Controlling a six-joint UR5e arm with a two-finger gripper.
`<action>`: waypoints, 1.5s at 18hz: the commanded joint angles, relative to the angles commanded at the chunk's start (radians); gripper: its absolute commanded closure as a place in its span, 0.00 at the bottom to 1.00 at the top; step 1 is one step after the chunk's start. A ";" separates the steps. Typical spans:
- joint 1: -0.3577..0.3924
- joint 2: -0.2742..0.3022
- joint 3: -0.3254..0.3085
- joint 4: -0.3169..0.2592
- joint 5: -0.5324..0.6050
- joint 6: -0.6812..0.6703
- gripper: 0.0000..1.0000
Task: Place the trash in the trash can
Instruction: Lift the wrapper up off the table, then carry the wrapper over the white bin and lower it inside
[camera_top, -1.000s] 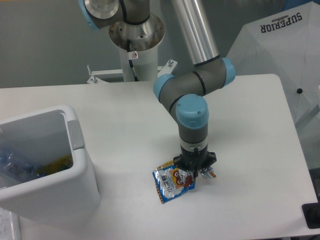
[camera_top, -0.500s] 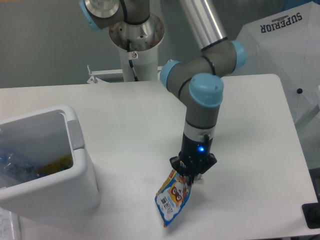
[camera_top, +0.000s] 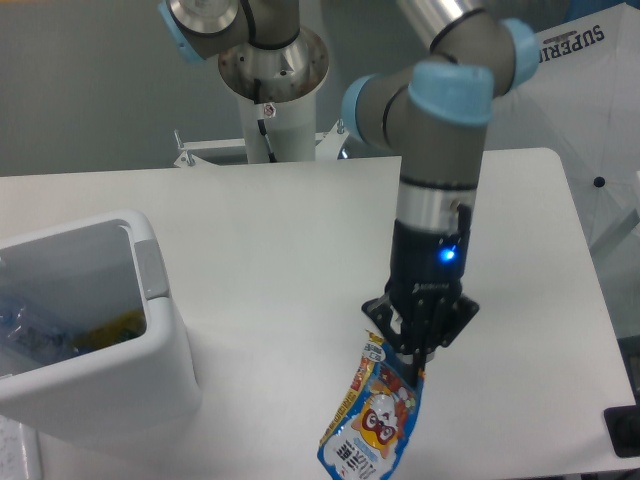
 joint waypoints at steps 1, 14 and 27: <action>0.003 0.011 0.012 0.000 -0.021 -0.023 0.91; -0.075 0.198 0.066 0.005 -0.040 0.093 0.93; -0.325 0.264 -0.133 -0.005 -0.031 0.624 0.94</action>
